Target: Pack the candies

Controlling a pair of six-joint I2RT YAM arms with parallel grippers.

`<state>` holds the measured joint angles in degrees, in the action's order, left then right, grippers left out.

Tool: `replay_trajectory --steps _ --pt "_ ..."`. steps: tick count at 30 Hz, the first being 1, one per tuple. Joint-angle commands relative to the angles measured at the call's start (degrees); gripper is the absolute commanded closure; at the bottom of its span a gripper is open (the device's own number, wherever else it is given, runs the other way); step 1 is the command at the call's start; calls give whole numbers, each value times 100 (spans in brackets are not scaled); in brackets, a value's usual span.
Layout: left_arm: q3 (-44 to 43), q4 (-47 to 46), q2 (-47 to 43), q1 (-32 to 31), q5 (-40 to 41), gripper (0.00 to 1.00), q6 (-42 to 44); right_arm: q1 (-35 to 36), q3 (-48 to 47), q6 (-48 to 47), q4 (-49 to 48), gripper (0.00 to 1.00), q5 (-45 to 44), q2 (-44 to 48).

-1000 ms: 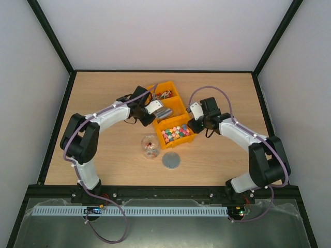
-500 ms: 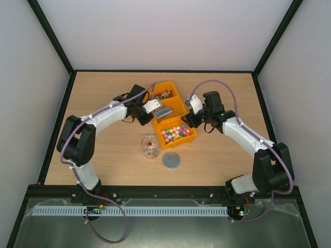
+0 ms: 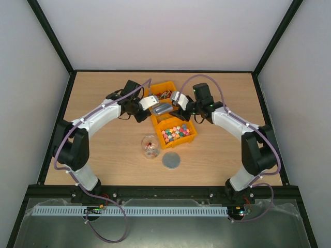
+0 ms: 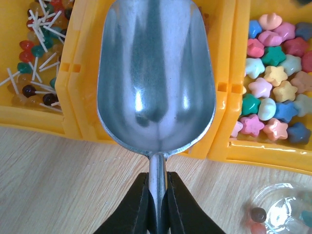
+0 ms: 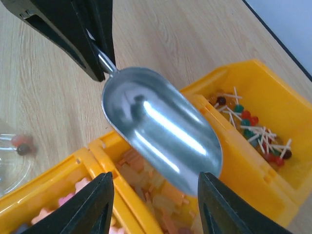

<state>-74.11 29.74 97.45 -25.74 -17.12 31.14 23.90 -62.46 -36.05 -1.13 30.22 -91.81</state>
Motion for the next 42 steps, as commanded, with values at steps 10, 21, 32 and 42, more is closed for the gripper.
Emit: replay_trajectory --steps 10,21,32,42 --pt "-101 177 -482 7 -873 98 743 481 -842 -2129 916 57 322 -645" --pt "-43 287 -551 7 -996 98 1003 588 -1149 -2779 1638 75 280 -865" --pt "81 270 -737 301 -1644 82 979 589 -1370 -2631 1654 99 163 -924" --pt "371 1 -973 464 -2273 71 861 589 -1205 -2551 1511 99 330 -727"
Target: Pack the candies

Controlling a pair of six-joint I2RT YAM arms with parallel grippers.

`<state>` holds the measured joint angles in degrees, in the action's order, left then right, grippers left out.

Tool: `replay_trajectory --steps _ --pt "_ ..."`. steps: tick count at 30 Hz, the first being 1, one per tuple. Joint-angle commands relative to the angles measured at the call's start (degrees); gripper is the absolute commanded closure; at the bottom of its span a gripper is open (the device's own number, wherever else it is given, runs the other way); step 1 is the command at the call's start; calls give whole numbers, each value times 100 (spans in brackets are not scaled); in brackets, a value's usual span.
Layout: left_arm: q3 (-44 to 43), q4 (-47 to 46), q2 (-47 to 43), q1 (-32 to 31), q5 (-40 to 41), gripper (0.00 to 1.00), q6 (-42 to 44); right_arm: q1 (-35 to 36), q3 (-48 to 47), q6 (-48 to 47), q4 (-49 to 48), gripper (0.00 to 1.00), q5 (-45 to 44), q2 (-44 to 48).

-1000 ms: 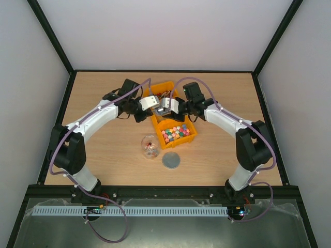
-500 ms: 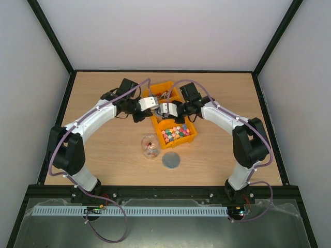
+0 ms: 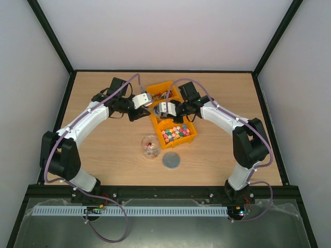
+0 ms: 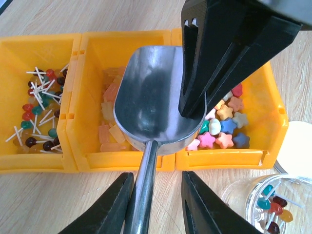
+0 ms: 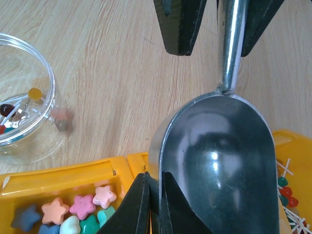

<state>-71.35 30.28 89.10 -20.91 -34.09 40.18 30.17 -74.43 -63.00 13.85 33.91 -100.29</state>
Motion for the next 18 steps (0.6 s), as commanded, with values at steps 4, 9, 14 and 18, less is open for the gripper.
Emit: replay_trajectory --steps 4,9,14,18 --pt "128 -217 -156 -19 -702 70 -93 -38 37 123 8 99 16 154" --pt "92 -307 -82 -19 -692 73 -90 -39 110 51 -7 99 43 197" --pt "45 -326 4 -43 -641 75 -97 -42 137 84 -38 99 100 224" --pt "51 -348 43 -63 -631 79 -81 -43 161 95 -55 99 115 233"
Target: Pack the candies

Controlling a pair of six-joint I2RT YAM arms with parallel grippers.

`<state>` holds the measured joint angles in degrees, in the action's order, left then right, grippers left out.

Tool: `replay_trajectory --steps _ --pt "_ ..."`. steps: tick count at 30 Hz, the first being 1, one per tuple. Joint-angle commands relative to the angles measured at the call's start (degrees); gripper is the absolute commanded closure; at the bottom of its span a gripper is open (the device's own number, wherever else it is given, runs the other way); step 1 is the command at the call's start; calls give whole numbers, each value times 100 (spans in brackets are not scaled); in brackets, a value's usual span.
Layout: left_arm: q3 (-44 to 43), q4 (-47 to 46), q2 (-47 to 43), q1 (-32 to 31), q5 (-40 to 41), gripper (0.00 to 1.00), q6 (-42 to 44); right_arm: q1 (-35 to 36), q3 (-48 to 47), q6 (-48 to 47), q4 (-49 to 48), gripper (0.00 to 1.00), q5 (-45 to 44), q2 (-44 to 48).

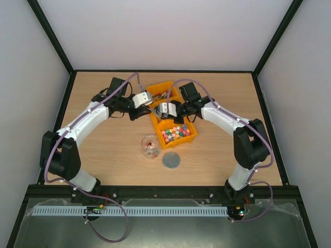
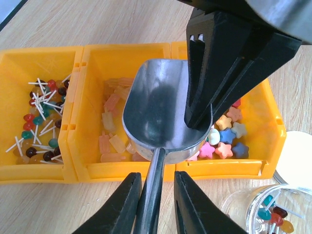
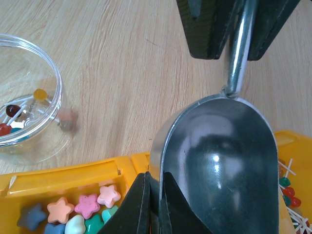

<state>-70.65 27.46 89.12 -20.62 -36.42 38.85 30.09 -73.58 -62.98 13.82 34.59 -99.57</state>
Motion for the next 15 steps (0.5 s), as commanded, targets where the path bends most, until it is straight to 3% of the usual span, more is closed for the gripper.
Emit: replay_trajectory --steps 1,13,15 --pt "-19 -66 56 -99 -385 80 61 -31 79 95 -63 99 48 160" --pt "-26 -131 150 -220 -391 87 6 -26 92 119 -88 99 99 176" --pt "-27 -168 171 -251 -377 94 -47 -35 90 157 -98 99 93 181"
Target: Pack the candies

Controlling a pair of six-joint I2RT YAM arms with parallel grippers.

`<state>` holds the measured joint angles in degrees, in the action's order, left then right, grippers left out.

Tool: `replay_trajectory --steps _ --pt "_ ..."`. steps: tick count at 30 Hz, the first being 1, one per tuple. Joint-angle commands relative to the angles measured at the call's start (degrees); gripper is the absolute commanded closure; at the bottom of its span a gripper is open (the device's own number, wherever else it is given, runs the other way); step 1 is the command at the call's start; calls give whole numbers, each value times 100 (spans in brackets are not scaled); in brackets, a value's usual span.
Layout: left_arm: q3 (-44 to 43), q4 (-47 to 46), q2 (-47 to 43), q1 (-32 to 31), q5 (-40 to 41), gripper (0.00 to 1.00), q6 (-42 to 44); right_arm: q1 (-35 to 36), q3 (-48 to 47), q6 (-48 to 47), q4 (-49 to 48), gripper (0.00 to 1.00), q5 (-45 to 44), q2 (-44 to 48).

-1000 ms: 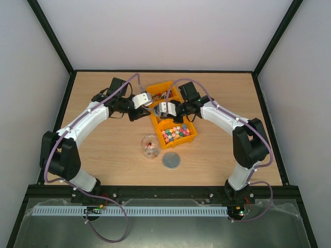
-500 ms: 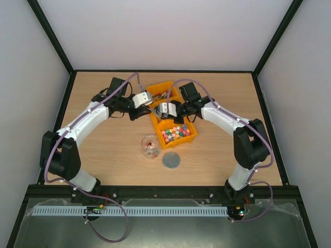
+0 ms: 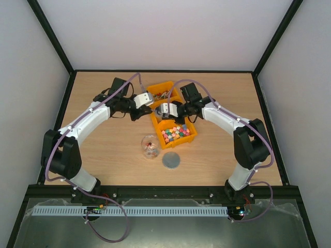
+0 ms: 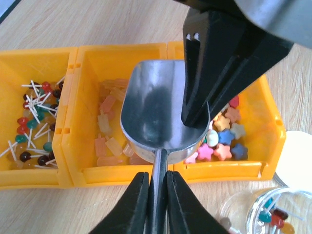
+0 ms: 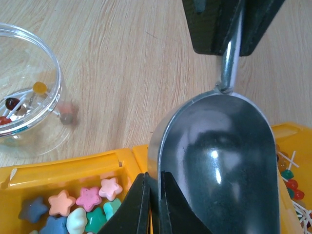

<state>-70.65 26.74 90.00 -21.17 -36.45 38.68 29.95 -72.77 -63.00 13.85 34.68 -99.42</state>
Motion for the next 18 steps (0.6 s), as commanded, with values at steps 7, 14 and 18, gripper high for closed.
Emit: replay_trajectory --steps 7,14,18 --pt "-35 -67 24 -159 -93 98 -322 -74 174 775 -431 53 -397 275" --pt "-400 544 35 117 375 98 -392 -461 281 2286 -571 8 -866 697" --pt "-526 760 -21 122 833 98 -424 -563 267 3359 -306 7 -1638 817"
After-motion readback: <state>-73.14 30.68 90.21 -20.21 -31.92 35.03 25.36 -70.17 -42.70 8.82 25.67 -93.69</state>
